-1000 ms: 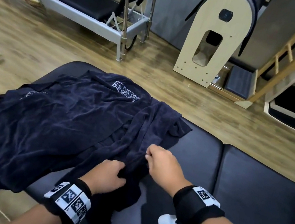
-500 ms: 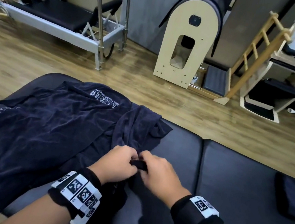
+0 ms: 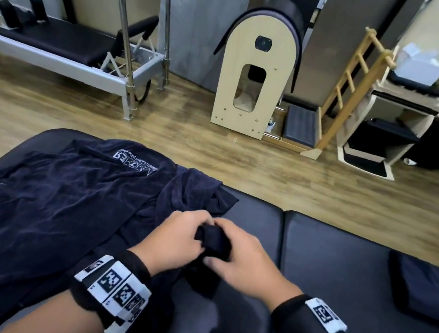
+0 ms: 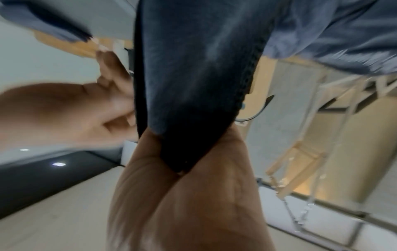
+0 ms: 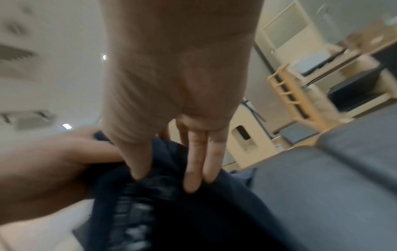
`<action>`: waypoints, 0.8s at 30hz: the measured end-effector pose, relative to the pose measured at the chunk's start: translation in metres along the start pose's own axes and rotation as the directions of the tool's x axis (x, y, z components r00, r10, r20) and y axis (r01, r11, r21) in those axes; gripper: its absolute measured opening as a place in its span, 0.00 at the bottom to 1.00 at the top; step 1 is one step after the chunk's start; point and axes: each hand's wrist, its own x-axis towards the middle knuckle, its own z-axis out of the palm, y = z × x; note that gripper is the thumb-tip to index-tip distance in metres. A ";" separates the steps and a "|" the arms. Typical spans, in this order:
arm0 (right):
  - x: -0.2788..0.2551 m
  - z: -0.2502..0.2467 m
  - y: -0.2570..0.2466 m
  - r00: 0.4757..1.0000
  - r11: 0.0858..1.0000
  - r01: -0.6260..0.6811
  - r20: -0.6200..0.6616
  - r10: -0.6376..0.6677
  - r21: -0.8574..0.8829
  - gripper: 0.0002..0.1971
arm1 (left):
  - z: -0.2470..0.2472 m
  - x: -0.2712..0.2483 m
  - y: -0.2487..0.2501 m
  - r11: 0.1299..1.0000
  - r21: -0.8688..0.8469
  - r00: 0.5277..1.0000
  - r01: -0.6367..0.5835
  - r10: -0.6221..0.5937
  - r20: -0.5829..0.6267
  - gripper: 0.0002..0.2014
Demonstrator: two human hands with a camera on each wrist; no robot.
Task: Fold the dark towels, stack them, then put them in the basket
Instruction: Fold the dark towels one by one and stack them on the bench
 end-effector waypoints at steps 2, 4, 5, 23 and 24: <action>0.002 -0.001 -0.008 0.998 0.998 -0.020 -0.061 0.024 0.061 0.23 | 0.005 0.005 0.006 0.999 0.046 0.999 -0.030 0.028 0.030 0.11; 0.001 -0.010 -0.003 0.994 0.998 -0.051 -0.099 0.049 -0.021 0.14 | 0.005 0.011 0.005 0.996 0.093 1.000 -0.003 0.002 0.011 0.12; 0.000 -0.015 0.004 0.992 0.994 -0.085 -0.103 0.079 -0.063 0.09 | 0.004 0.013 0.003 0.991 0.130 1.000 0.026 -0.026 0.000 0.12; -0.015 -0.031 0.024 0.976 0.961 -0.189 -0.145 0.161 -0.201 0.07 | 0.022 0.033 0.050 0.884 0.431 0.974 -0.182 0.102 0.203 0.08; -0.018 -0.036 0.027 0.969 0.950 -0.221 -0.157 0.189 -0.220 0.08 | 0.019 0.033 0.045 0.894 0.418 0.977 -0.163 0.087 0.197 0.09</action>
